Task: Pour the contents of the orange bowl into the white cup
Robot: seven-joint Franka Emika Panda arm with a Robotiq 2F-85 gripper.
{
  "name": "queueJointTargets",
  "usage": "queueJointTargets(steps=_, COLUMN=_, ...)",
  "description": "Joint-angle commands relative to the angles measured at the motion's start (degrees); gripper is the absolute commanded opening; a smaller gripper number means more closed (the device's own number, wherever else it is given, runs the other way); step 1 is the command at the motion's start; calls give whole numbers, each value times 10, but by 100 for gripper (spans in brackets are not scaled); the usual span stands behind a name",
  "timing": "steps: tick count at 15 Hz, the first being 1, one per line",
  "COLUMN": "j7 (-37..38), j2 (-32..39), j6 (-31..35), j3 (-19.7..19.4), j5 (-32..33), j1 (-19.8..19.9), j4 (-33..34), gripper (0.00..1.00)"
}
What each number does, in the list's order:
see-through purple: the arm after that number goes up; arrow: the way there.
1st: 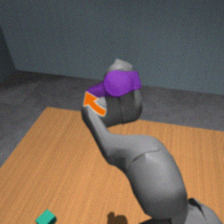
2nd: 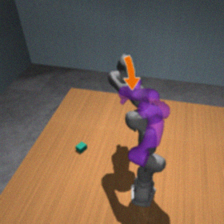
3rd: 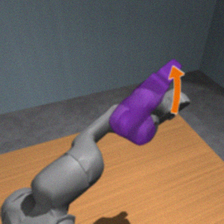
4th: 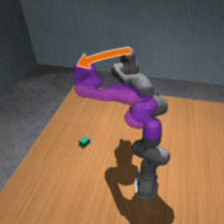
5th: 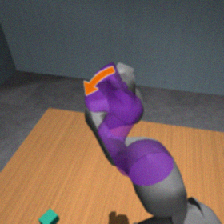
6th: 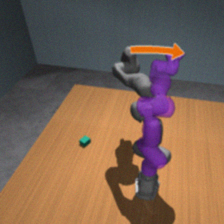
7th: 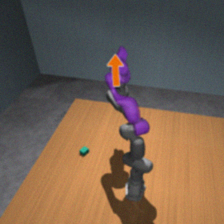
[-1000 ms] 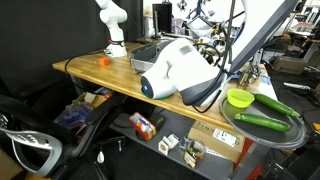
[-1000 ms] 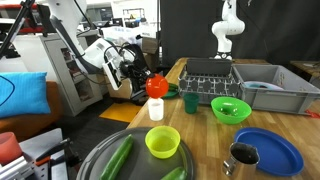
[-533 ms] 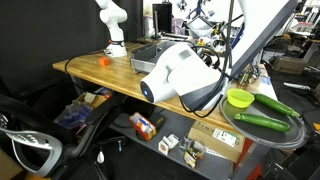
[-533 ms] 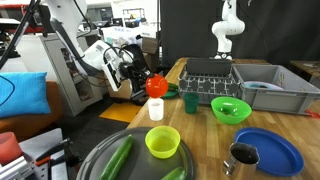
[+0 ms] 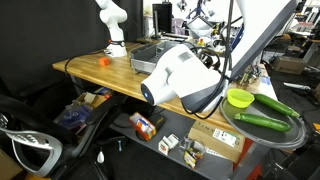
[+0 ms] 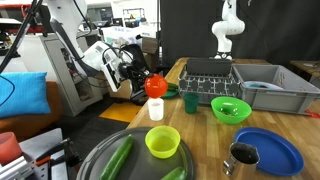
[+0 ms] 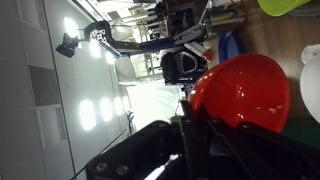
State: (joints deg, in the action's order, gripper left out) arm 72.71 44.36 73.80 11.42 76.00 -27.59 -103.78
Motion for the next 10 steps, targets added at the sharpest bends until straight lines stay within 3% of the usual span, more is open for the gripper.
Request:
queueJointTargets(steps=1, j7=-4, j2=8, j6=-19, j3=8, j5=12, j1=4, j4=5, gripper=2)
queueJointTargets(steps=10, j7=5, j2=-22, j6=4, j3=17, j5=-17, j1=27, j4=11, gripper=2)
